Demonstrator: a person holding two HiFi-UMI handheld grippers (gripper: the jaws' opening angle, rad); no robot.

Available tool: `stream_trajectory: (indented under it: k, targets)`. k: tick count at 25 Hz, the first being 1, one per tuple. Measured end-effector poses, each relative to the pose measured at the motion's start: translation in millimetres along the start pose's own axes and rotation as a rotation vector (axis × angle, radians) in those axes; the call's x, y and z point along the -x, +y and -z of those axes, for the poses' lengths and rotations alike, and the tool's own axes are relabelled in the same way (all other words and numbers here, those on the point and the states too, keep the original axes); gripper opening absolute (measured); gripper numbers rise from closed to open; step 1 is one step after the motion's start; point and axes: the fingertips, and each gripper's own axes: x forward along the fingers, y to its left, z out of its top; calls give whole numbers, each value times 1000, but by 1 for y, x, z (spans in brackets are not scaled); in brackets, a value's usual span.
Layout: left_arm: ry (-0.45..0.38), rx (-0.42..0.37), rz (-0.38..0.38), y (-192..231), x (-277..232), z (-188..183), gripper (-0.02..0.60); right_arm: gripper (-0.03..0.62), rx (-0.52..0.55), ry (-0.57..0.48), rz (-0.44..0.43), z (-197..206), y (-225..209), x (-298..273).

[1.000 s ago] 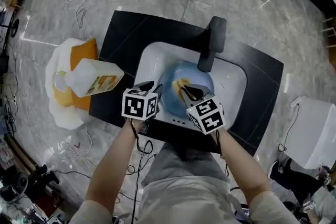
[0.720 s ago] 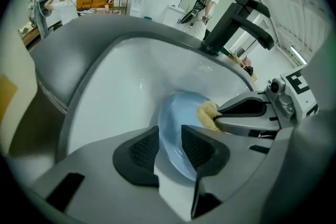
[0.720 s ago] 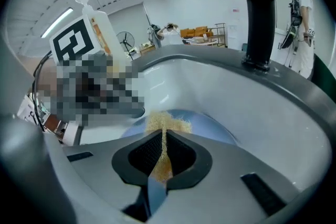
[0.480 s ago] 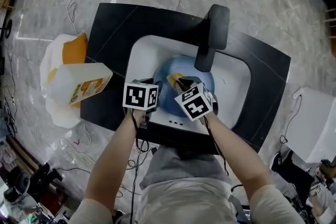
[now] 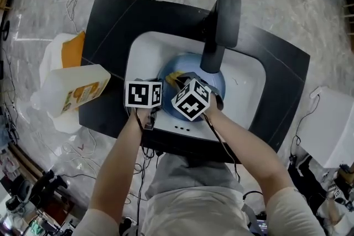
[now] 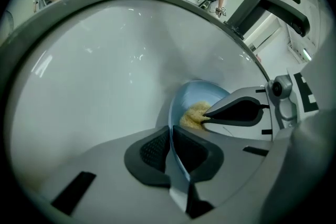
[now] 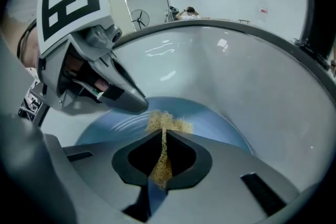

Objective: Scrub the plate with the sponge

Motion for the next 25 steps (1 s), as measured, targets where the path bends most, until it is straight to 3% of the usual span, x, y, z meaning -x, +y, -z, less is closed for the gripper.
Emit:
stream_trajectory:
  k: [3,7,13,19,22,25]
  targets:
    - [3,6,14,-2,1,0,35,46,16,-1,24,-3,-11,-4]
    - [-15,9,4,-3,1,-1,33,46,79,28,124,1,-37,-6]
    - [-49,-1,-34,-1,6,-8,28,44,171,183,202,48,-72,14]
    - [-40,-93,-72,-5,3,-17,29,44,342,343,51,99,-41,47]
    - [-48,-79,-78,-3,3,-17,28,44,436,349,-79,108,3,57]
    - [-45,-62,-55,-4,4,-17,28,44,463,297,-193,105,46,64]
